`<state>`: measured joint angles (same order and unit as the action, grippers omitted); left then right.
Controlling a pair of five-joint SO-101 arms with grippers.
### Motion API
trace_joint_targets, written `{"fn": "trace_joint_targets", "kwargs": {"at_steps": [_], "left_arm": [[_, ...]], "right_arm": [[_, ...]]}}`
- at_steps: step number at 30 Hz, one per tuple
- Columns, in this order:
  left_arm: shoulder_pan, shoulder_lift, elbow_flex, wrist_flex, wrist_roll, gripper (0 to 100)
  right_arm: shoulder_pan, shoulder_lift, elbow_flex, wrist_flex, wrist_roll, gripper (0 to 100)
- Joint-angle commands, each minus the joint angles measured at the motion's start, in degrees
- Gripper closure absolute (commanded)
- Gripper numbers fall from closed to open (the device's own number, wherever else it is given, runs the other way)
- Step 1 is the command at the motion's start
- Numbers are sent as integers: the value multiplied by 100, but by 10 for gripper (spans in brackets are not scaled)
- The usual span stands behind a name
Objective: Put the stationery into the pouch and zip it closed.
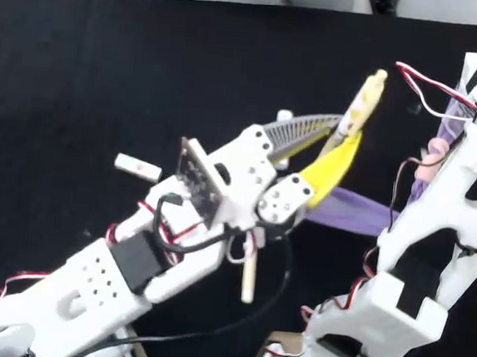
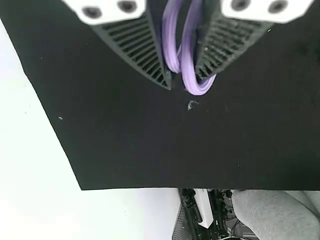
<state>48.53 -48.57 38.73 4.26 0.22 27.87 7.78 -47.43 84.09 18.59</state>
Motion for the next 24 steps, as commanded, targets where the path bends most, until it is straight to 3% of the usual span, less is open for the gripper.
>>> {"fn": "trace_joint_targets", "kwargs": {"at_steps": [1, 16, 24], "left_arm": [[75, 0, 22, -141, 114, 972], [136, -870, -180, -141, 141, 972], [295, -642, 207, -185, 105, 972]], "right_arm": [[-70, -31, -224, -158, 70, 987], [-105, 523, -233, -651, 18, 987], [-105, 716, -233, -730, 18, 987]]}}
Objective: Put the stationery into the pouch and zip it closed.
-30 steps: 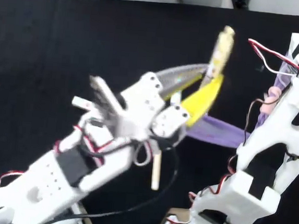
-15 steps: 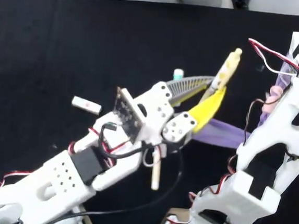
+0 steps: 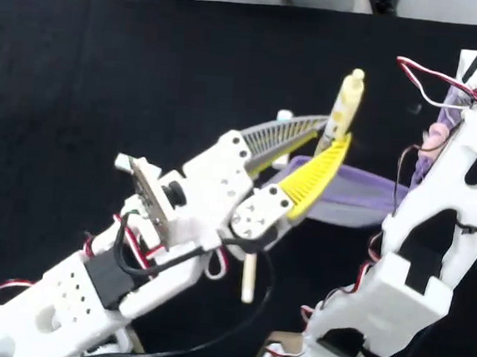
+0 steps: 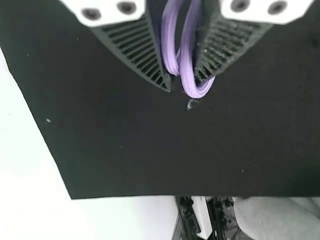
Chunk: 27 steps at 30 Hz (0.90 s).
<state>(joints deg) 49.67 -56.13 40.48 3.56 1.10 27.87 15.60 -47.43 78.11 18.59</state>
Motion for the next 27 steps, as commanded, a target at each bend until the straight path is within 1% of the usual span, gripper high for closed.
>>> {"fn": "trace_joint_targets", "kwargs": {"at_steps": [1, 3, 6, 9, 16, 19, 23, 27], "left_arm": [[180, 202, 31, -114, 9, 972], [180, 431, -4, -158, 9, 972], [180, 809, 92, -554, 9, 972], [207, 1134, 233, -782, 9, 972], [171, 1662, 338, -791, 9, 958], [198, 1653, 338, -782, 53, 889], [207, 1433, 286, -782, 114, 885], [92, 958, 224, -642, 659, 880]], "right_arm": [[-88, -75, -233, -132, 18, 987], [-79, -75, -233, -132, 18, 987], [-70, -66, -233, -132, 26, 987], [-70, -57, -233, -132, 44, 987], [-70, -48, -242, -132, 62, 987], [-70, -40, -242, -132, 62, 987], [-18, -40, -242, -132, 62, 987], [18, -40, -242, -132, 62, 987]]}}
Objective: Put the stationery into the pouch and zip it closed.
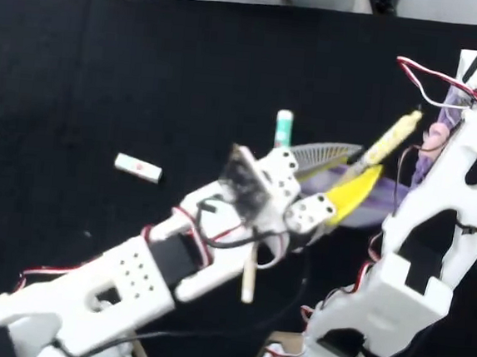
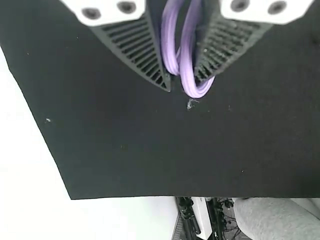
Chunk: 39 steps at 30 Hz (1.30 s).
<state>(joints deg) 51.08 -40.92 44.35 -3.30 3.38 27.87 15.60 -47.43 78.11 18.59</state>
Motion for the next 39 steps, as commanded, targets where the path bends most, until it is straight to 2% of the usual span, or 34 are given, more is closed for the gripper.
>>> {"fn": "trace_joint_targets", "kwargs": {"at_steps": [1, 6, 9, 14, 17, 21, 27, 31, 39], "left_arm": [[-92, -695, -295, 273, 519, 879], [-207, -985, -1464, 2251, 844, 823], [-646, -976, -2281, 3226, 870, 809], [-1824, -976, -2607, 3974, 888, 812], [-2158, -976, -2273, 4352, 888, 812], [-2220, -976, -1358, 4387, 1055, 810], [-2220, -976, 330, 3552, 1547, 809], [-2220, -976, 1033, 3182, 1644, 809], [-2185, -958, 1147, 3903, 1653, 809]], "right_arm": [[18, -31, -242, -132, 62, 987], [0, -31, -242, -132, 62, 987], [-26, -31, -242, -132, 44, 987], [-26, -40, -242, -132, 53, 987], [9, -40, -242, -167, 53, 987], [26, -40, -242, -343, 26, 987], [26, -31, -453, -343, 0, 988], [193, -31, -646, -571, -422, 988], [299, 330, -681, -668, -633, 988]]}}
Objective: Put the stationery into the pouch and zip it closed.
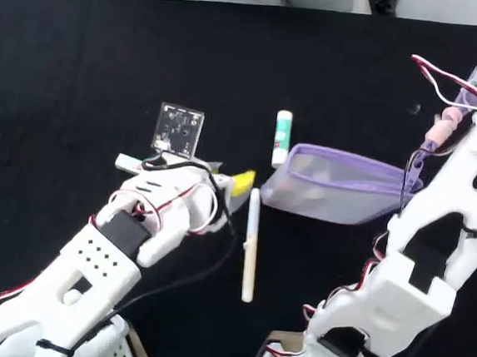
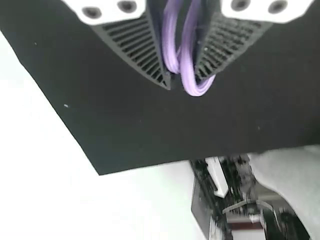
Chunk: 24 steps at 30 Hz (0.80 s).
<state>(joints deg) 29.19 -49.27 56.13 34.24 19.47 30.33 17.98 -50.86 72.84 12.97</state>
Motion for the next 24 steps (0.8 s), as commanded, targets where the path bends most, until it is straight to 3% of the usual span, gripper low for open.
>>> {"fn": "trace_joint_targets", "kwargs": {"at_steps": [1, 14, 24], "left_arm": [[31, -88, -22, 149, 53, 810], [989, 2382, -734, 105, 334, 812], [875, 3947, -1859, 510, 369, 812]], "right_arm": [[53, 198, -391, -141, -70, 988], [88, 1165, -1455, 730, -352, 988], [79, 1376, -1640, 818, -352, 988]]}}
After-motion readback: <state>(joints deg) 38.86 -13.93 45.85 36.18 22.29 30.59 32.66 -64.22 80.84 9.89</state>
